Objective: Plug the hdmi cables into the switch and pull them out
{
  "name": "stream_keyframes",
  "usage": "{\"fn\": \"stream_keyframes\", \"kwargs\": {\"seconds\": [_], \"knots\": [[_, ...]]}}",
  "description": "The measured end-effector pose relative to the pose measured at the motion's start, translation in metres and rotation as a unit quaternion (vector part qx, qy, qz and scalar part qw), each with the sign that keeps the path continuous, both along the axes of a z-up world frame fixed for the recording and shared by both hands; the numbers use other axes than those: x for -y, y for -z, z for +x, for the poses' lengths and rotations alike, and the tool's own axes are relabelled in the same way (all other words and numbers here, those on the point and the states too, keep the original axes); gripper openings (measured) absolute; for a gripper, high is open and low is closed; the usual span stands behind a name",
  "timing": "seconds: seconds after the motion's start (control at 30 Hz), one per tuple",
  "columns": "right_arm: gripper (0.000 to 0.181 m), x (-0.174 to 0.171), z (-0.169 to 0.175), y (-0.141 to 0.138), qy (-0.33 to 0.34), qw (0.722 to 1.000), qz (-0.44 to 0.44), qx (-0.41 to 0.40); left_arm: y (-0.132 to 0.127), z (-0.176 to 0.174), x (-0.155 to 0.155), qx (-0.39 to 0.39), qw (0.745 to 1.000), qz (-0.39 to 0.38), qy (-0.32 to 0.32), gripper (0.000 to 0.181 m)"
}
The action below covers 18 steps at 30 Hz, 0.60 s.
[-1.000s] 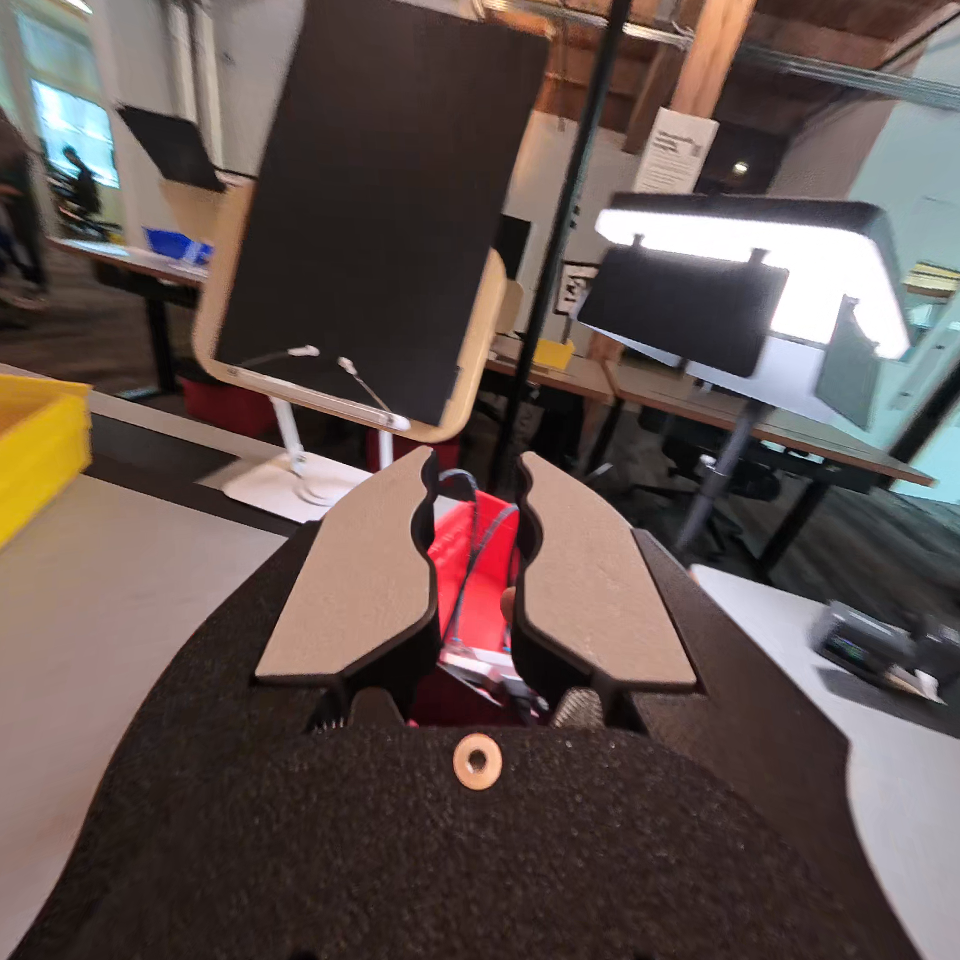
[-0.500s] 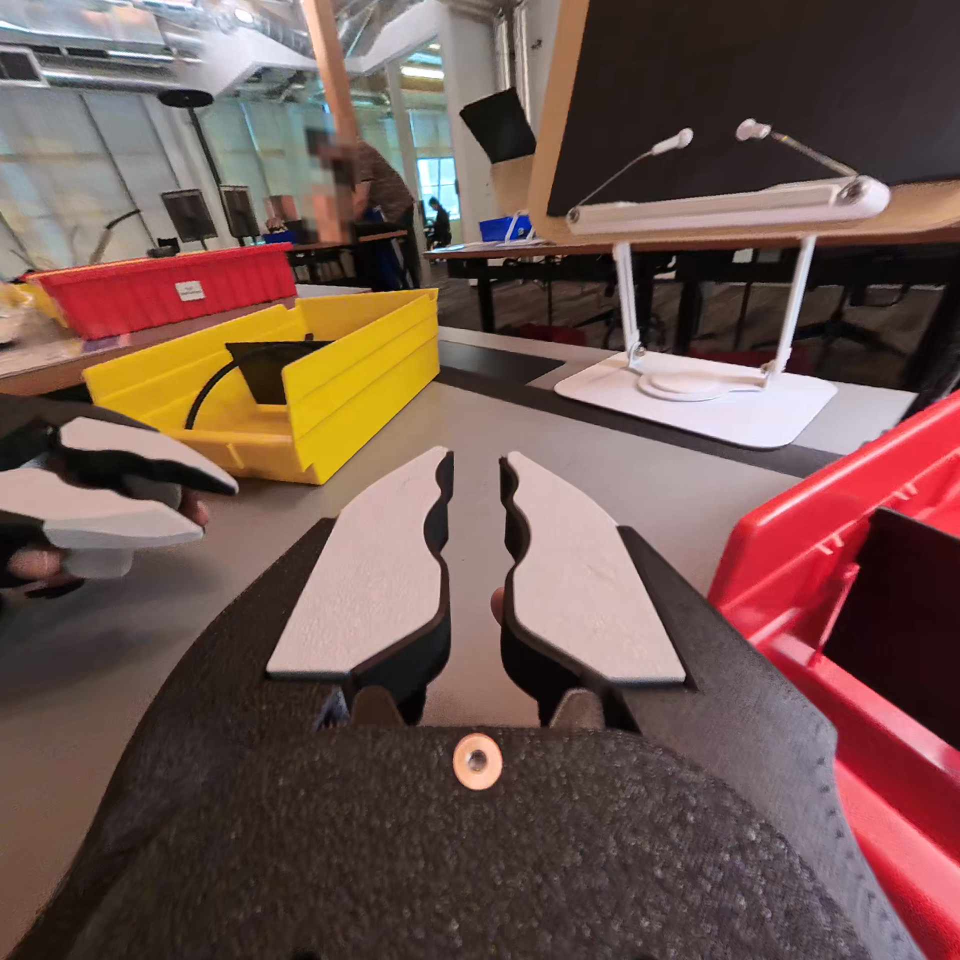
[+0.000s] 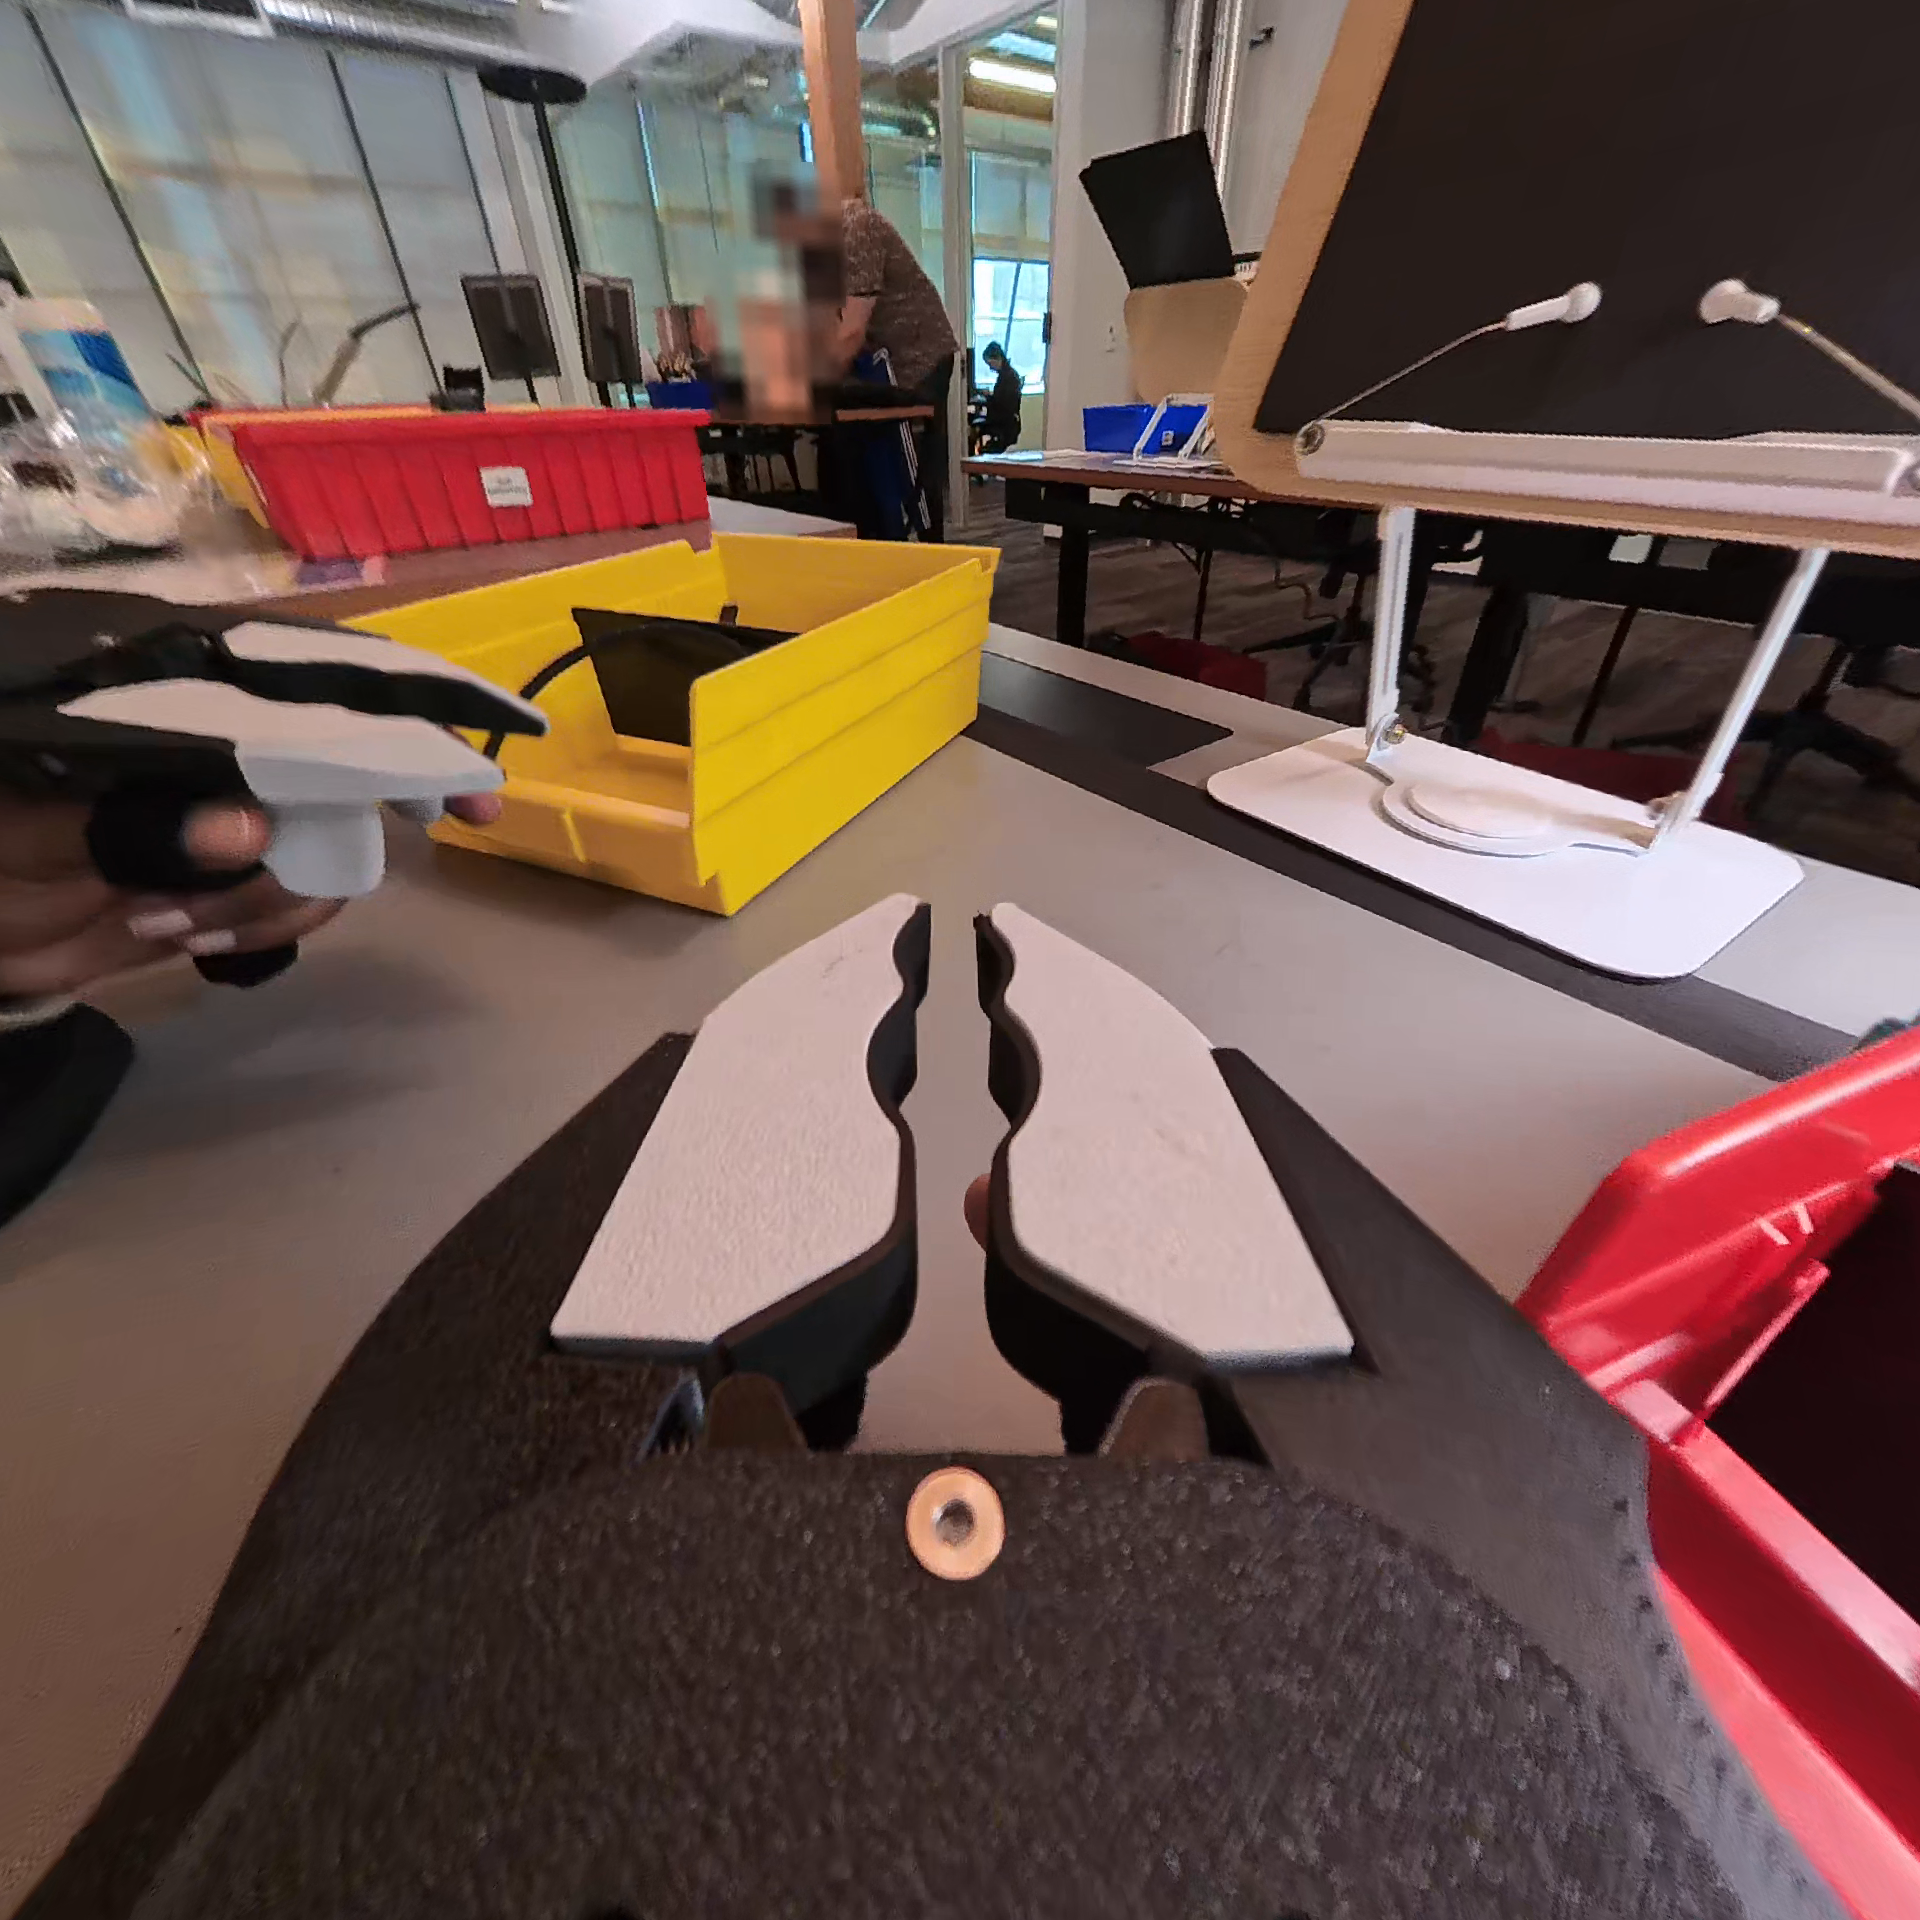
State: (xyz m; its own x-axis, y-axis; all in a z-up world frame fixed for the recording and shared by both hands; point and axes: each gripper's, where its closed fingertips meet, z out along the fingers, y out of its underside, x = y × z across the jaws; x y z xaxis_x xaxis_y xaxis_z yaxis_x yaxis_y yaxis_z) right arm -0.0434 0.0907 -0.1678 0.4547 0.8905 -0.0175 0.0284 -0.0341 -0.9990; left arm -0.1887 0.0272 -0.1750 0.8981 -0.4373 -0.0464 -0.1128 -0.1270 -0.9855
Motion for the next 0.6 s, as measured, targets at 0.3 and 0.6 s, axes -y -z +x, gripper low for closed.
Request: {"fn": "stream_keyframes", "kwargs": {"seconds": [0.3, 0.6], "knots": [[0.004, 0.008, -0.004, 0.002, -0.012, 1.0, 0.005, 0.024, -0.101, -0.1, -0.031, -0.112, 0.989, 0.014, -0.093, 0.026], [0.002, 0.006, -0.003, 0.007, -0.012, 1.0, -0.009, 0.021, -0.082, -0.217, -0.101, -0.223, 0.937, -0.236, -0.13, 0.019]]}}
